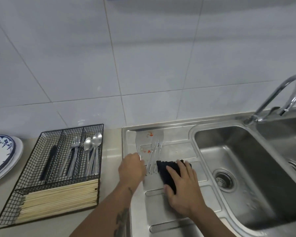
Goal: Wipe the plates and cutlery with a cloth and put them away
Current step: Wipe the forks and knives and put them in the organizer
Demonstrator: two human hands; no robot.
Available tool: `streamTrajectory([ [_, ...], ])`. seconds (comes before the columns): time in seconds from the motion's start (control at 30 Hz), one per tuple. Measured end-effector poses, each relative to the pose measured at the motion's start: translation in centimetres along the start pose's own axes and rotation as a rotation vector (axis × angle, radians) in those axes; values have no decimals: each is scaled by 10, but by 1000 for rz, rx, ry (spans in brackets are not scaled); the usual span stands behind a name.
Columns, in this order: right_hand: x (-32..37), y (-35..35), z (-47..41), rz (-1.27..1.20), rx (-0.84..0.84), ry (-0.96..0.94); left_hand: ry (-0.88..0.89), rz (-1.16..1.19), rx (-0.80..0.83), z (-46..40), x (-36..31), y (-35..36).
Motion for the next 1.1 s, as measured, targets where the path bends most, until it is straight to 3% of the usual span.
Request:
streamTrajectory([
  [0.27,7,19,-6,19,-16,96,-106,-99,28,-5,-11,14],
  [0.43,1,30,-6,85,0,37,-132,-207,-21,6,-7,12],
  [0.6,-3,31,-8,93,-42,-13,-180,-110,-88,16,5,13],
  [0.77,2,26,0,66,-93,100,-159,-77,-74,21,15,7],
  [1.1,1,30,0,56,-56,-116,-136,-81,-47,29,26,-10],
])
Point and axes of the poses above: each hand's wrist, its own z-axis away from the middle knuckle, its own y-axis out of the palm, x = y × z, the point moved 2 cm from there along -z, towards the middle knuckle, and after that the axes turned 9 degrees about x, right-handed, at the moved point
